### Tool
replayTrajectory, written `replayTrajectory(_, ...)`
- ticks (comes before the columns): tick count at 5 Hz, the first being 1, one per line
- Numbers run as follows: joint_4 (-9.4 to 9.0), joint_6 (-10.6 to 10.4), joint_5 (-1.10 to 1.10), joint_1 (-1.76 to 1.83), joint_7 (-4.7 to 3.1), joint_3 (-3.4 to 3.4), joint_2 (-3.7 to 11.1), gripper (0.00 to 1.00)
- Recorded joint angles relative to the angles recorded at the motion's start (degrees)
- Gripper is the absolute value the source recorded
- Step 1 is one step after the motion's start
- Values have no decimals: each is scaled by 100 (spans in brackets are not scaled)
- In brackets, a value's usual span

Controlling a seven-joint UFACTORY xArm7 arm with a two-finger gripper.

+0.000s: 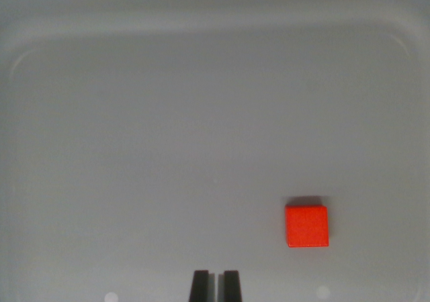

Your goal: Reach red block

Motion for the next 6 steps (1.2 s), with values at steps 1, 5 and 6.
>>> replayTrajectory(1,0,0,0,0,0,0,0,0)
replayTrajectory(5,-228,-302,20,-38,-54,-26,77,0)
replayTrajectory(6,-368,-487,33,-61,-86,-42,123,0)
